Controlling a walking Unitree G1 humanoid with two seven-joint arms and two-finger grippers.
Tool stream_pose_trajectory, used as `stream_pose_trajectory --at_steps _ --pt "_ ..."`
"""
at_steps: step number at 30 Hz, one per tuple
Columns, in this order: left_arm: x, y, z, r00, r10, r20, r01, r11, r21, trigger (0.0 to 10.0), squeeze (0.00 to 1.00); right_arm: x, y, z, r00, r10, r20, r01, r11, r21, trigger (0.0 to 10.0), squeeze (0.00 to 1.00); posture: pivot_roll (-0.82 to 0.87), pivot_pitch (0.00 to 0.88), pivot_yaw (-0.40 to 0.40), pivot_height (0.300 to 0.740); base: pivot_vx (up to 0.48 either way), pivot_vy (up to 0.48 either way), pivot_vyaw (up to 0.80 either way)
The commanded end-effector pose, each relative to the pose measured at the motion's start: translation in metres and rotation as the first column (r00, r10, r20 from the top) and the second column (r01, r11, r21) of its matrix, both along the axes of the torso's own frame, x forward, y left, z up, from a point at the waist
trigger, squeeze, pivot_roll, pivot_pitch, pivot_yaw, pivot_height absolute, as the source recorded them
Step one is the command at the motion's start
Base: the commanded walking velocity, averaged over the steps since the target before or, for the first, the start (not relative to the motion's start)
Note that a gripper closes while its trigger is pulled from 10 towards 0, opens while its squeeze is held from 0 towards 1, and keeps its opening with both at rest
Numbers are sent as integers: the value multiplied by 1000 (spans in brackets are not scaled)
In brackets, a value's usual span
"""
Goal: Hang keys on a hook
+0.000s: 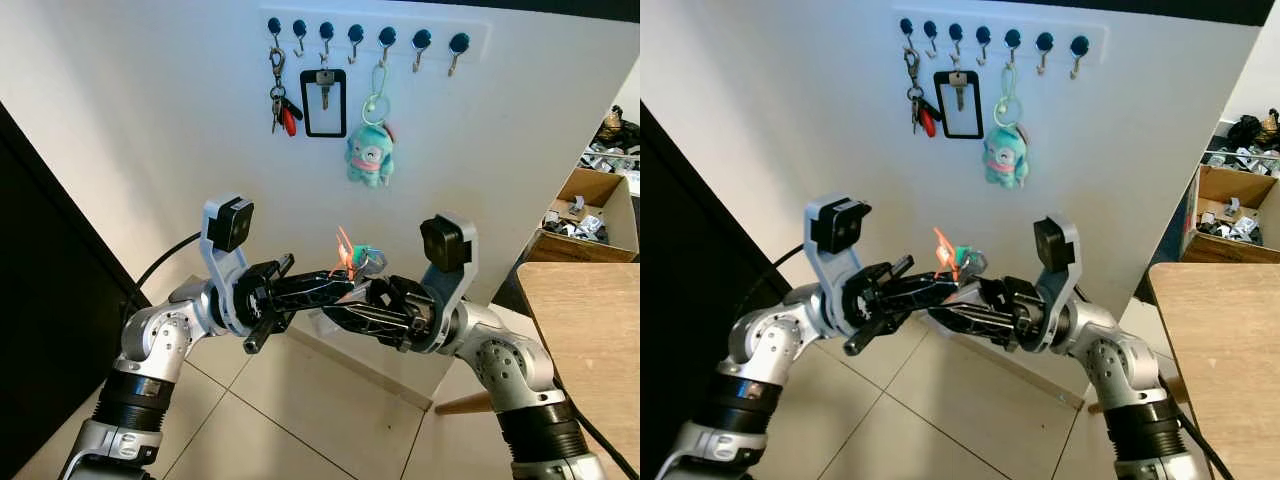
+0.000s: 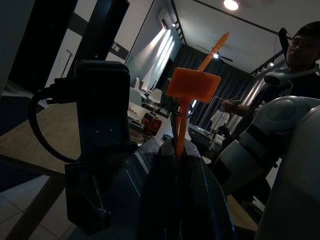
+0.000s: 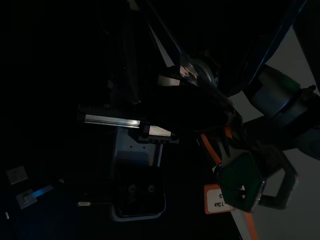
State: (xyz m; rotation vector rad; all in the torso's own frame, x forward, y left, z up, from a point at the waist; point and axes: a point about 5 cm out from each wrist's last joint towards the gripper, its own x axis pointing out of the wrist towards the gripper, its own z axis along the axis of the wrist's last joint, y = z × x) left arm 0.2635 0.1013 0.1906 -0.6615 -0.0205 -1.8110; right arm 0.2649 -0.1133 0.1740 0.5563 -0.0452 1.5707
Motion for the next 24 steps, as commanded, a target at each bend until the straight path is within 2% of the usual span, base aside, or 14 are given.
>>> stream_pose_trajectory --at_steps 1,2,4,5,20,24 --pt "-1 0 6 999 -25 33 25 1000 8 10000 0 1 0 -1 1000 -11 6 11 1000 -23 8980 0 -140 38 91 740 0 0 0" --pt "-1 0 6 999 -26 33 26 1000 8 10000 0 1 0 0 1000 -12 6 12 1000 -19 7098 0 -140 38 91 740 0 0 0" --pt "-1 0 6 999 -26 33 26 1000 8 10000 0 1 0 0 1000 -12 6 12 1000 -19 7098 0 -140 38 91 740 0 0 0" --pt "-1 0 6 999 -27 34 26 1000 8 10000 0 1 0 0 1000 -12 7 12 1000 -16 0 0 -142 34 91 740 0 0 0" --pt "-1 1 4 999 -29 35 28 1000 13 10000 0 1 1 1 1000 -7 10 7 1000 -3 0 0 -144 27 91 740 0 0 0" --pt "1 0 1 999 -4 46 3 1000 31 10000 0 1 2 1 1000 -9 12 9 1000 1 0 0 -144 31 92 740 0 0 0"
